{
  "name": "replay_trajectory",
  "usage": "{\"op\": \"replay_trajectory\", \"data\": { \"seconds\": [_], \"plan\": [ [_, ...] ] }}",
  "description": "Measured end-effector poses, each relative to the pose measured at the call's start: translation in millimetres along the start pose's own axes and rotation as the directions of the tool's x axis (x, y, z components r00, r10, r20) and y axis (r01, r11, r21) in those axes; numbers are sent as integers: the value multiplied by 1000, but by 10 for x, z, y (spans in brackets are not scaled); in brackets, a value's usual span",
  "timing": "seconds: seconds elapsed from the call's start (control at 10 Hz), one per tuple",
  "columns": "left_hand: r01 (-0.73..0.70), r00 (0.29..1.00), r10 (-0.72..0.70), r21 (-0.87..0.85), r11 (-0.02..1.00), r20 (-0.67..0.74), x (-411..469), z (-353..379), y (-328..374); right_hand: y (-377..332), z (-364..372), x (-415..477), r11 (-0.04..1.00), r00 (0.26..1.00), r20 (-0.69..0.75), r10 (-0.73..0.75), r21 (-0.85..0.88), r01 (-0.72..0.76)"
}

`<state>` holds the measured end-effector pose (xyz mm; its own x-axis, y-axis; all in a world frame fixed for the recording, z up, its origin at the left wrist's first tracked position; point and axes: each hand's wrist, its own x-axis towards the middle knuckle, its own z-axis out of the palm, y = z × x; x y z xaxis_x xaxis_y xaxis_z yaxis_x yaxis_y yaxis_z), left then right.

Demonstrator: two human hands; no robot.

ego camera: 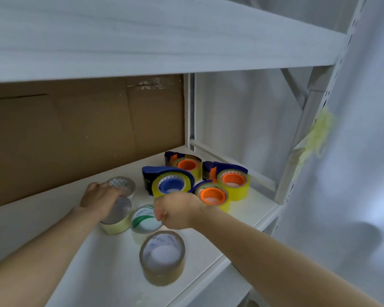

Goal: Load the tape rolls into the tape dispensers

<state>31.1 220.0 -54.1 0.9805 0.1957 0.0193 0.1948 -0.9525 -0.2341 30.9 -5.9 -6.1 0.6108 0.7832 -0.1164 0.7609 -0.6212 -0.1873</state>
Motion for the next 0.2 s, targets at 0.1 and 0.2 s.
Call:
{"op": "replay_trajectory", "data": {
  "seconds": [0.1,0.2],
  "plan": [
    [142,988,-130,-166,976,77,-35,56,85,179,-24,-42,993,996,-68,-57,97,63],
    [206,978,-184,-326,923,96,-145,65,112,373,-82,-135,974,994,-99,-46,217,66]
  ]
}}
